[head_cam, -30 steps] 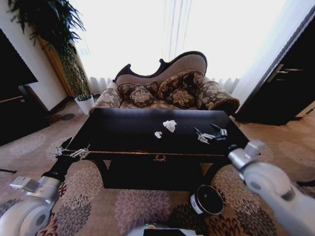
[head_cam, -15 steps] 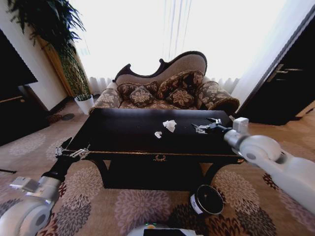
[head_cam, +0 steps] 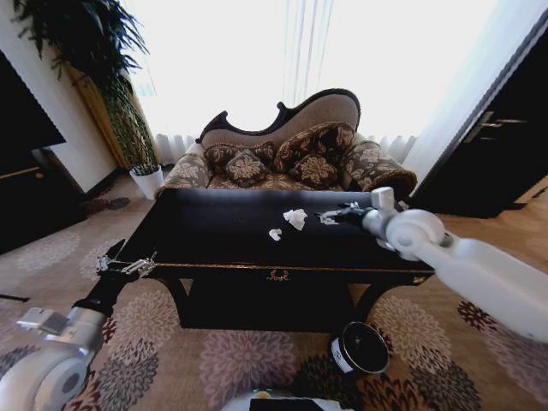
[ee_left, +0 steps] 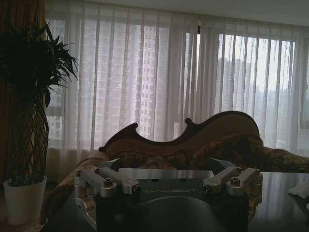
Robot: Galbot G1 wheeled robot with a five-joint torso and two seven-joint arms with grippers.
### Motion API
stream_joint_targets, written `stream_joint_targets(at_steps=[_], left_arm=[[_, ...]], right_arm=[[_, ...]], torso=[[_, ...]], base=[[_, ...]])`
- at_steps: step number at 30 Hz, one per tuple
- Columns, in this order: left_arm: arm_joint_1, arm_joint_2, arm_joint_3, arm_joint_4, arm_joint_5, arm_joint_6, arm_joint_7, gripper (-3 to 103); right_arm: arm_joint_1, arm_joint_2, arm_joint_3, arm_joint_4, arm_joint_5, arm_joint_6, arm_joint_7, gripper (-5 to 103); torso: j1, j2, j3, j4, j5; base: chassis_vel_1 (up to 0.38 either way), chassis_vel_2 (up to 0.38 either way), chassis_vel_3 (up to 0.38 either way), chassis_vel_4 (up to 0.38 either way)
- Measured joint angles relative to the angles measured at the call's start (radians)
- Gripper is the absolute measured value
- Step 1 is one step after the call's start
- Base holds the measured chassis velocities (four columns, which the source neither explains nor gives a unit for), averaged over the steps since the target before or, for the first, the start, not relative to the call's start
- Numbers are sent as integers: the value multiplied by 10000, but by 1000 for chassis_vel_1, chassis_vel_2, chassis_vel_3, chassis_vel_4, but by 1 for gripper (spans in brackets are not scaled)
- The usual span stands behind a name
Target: Move to the front of the table and place the trash on the table into the trash bin.
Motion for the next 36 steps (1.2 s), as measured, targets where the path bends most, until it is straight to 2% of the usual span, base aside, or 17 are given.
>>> stream_joint_targets(at_steps=[3,4,7,20,36], left_arm=[[-1,-1,0,0,0,0,-1,100],[-1,-1,0,0,0,0,-1,100],[0,0,0,0,0,0,-1,100],[0,0,0,0,0,0,-2,100],[0,0,0,0,0,0,-2,100]], right_arm=[[1017,558,-1145,-388,101,-105,132,100],[1017,558,-1145,-388,101,-105,132,100],[1777,1215,-2016,-880,51,-136,187,100],[2170,2701,-2736,-2418,160,-260,403,100],[1551,2852,-2553,-3186,-302,-258,-98,100]], torso=[[1,0,0,3,0],[1,0,0,3,0],[0,1,0,0,0],[0,0,-1,1,2],[-1,1,0,0,4]], base=[[0,0,0,0],[0,0,0,0],[0,0,0,0],[0,0,0,0],[0,0,0,0]])
